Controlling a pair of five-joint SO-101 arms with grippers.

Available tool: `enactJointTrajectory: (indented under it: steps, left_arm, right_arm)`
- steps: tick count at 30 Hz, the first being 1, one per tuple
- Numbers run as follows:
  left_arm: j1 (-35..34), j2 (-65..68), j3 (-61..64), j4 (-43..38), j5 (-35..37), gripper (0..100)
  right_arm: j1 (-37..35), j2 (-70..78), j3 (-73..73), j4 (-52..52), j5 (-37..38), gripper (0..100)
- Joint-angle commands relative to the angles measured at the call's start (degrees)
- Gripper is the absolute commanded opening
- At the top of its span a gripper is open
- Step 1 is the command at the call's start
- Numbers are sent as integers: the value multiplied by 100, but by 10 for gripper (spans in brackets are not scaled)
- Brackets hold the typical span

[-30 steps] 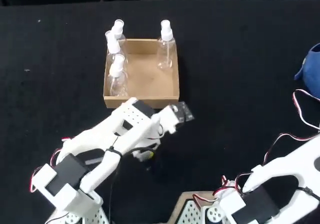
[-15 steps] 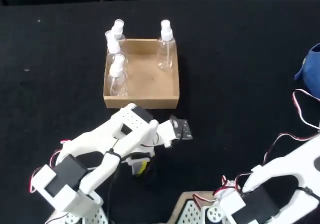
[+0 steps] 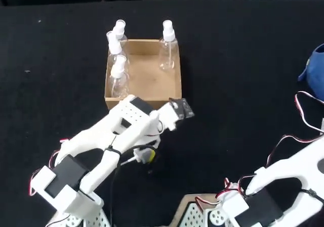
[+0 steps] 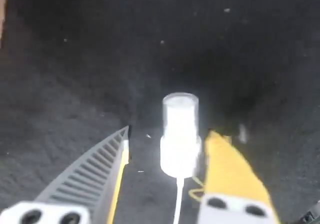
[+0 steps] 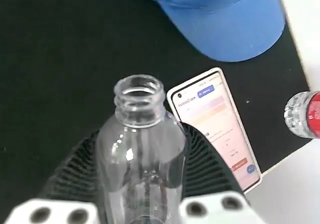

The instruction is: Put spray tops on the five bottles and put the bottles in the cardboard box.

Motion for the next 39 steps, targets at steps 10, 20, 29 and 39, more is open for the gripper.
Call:
enactJointTrajectory:
  steps: [10,20,29,39]
  left_arm:
    - [-31,-176,391,-835,202,85]
    - [207,-246,347,-721,598,30]
    - [-119,-844,-523,976,730,30]
    - [-1112,-3059,-409,1029,1090,30]
  right_arm:
    - [-299,-163,-92,-114,9,11]
    - [-1899,-1270,-1007,1240,-967,11]
    - [-3657,-1763,-1147,1213,-2382,11]
    - [-5046,-1736,-1367,607,-3631,11]
